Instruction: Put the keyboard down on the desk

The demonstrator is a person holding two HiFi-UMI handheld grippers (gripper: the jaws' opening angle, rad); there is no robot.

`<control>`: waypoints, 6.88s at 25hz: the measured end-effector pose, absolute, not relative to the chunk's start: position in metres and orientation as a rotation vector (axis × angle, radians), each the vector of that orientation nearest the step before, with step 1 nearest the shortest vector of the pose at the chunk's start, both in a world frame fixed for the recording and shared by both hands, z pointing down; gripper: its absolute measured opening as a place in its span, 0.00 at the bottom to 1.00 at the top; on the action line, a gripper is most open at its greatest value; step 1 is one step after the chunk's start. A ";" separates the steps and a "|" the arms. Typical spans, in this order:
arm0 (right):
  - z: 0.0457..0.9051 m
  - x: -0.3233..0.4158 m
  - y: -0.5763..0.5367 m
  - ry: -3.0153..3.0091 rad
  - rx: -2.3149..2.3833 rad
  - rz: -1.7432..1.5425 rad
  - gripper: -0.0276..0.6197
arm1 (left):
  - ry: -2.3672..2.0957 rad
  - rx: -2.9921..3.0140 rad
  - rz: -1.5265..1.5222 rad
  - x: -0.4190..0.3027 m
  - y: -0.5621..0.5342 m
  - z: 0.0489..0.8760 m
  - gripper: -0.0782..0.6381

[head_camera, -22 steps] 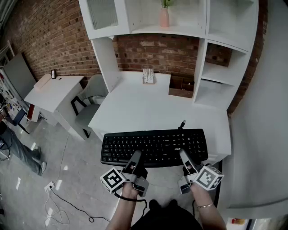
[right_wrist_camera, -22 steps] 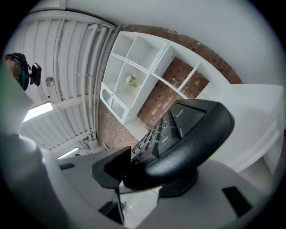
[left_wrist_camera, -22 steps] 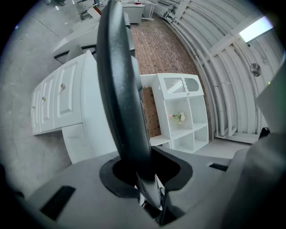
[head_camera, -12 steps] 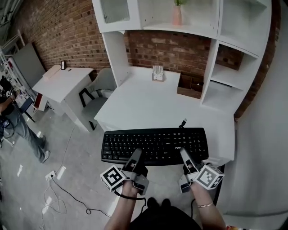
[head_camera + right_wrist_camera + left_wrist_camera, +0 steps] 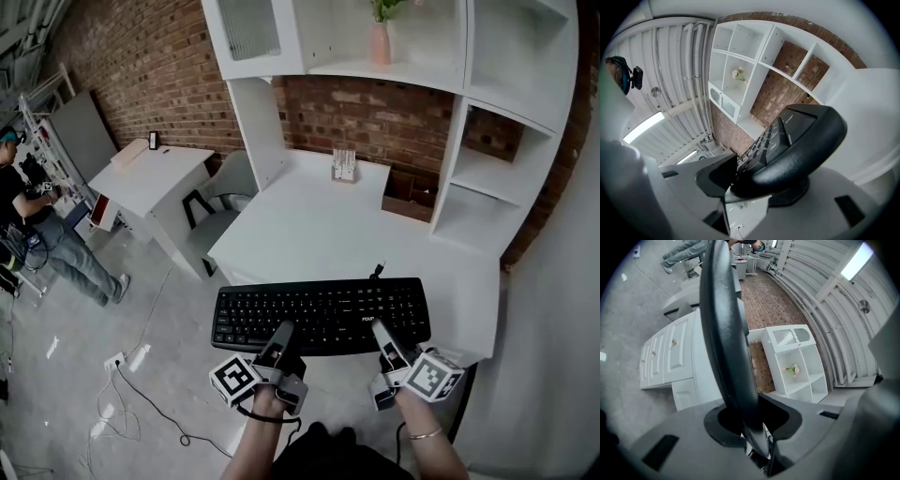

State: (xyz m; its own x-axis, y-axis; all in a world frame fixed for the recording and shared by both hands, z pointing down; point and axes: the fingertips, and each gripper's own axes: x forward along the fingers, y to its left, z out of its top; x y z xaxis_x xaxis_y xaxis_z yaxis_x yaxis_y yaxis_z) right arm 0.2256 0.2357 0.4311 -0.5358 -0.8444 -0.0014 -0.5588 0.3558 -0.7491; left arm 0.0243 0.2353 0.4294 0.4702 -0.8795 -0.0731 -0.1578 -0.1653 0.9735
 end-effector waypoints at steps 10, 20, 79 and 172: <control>0.438 0.205 0.190 2.270 -1.094 -1.061 0.36 | -1.000 1.616 -0.843 0.005 0.198 0.437 0.23; 0.454 0.156 0.098 2.276 -1.141 -1.045 0.36 | -0.939 1.604 -0.855 -0.038 0.099 0.454 0.23; 0.578 0.094 -0.256 1.944 -1.361 -1.483 0.27 | -0.982 1.385 -0.589 -0.116 -0.270 0.596 0.24; 0.578 0.087 -0.251 1.498 -1.163 -1.790 0.45 | -1.041 2.064 0.547 -0.017 -0.164 0.600 0.37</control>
State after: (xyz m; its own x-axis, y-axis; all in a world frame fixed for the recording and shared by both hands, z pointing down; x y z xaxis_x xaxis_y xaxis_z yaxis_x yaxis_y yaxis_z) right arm 0.0868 -0.2512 0.5776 -0.4905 -0.8262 0.2771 -0.1272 -0.2467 -0.9607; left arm -0.0165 -0.1638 0.6004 0.5785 -0.4954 0.6479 -0.8147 -0.3902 0.4291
